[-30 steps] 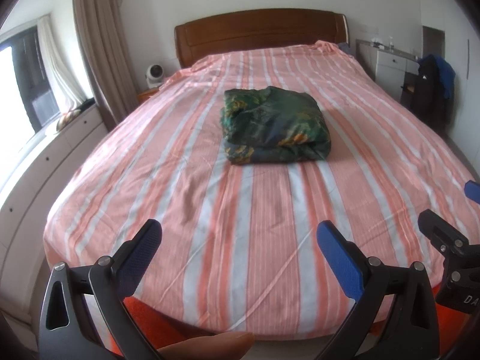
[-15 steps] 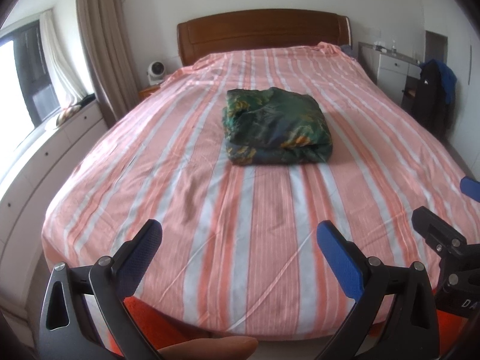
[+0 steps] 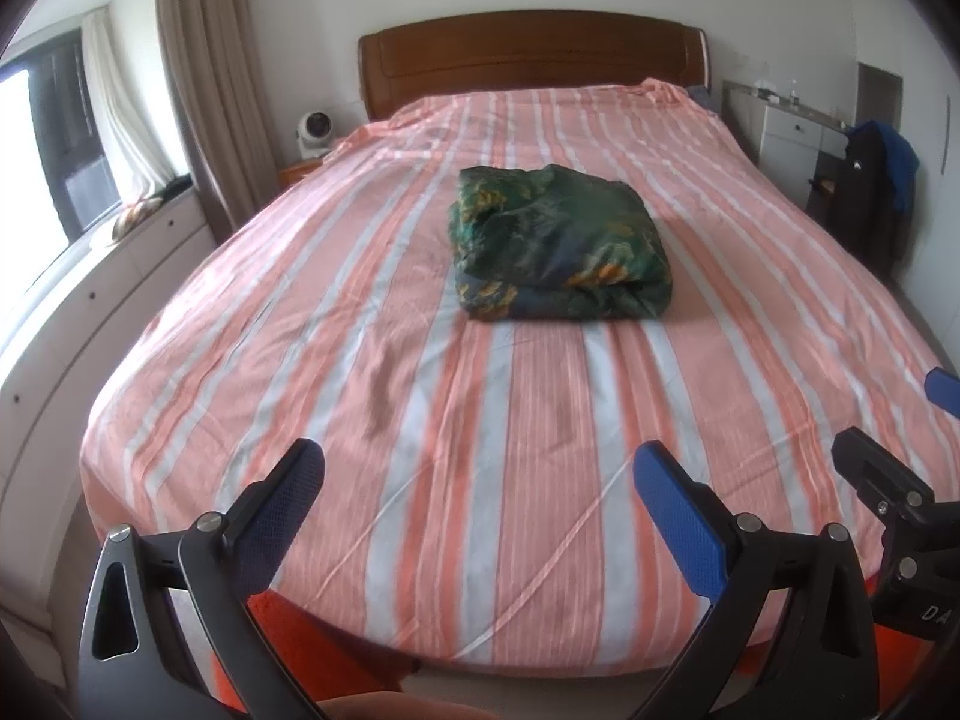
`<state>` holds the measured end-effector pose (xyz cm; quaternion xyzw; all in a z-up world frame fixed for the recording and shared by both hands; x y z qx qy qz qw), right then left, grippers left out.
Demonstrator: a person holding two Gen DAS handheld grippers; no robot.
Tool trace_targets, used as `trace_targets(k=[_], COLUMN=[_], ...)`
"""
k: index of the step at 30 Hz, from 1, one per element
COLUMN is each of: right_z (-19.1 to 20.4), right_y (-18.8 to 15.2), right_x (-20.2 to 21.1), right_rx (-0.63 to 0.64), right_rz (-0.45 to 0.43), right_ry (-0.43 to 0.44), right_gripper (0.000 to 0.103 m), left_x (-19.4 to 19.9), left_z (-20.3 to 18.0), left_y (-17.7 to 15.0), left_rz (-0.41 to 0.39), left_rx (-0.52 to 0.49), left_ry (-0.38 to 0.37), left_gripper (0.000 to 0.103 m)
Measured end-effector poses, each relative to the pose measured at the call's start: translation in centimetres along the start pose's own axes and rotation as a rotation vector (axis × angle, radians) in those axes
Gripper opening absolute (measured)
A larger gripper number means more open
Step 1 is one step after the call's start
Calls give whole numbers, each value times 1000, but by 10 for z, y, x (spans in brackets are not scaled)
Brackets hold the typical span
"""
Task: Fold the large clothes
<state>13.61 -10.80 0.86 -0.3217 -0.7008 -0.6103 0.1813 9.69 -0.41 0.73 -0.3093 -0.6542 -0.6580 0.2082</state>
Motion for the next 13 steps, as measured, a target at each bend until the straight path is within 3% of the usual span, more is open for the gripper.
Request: trace_targets(k=[13], right_z=[-1], right_y=[-5], right_x=[-7], right_rx=[-3], right_rz=[11], right_ry=[-3], right_gripper=[103], left_x=[-6], left_z=[6], left_y=[-3], left_rz=[0], left_rx=[31], left_ry=[20], left_gripper=[102])
Point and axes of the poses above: each gripper's, at about its wrist camera, not at the fingertips, and x roughly against the way its jaws point, z to its left, y to its top, the point moved 6 cm from there along -x, roughly the way its jaws point, and after that the axes turned 12 degrees about -y, right-handed, at the moved point
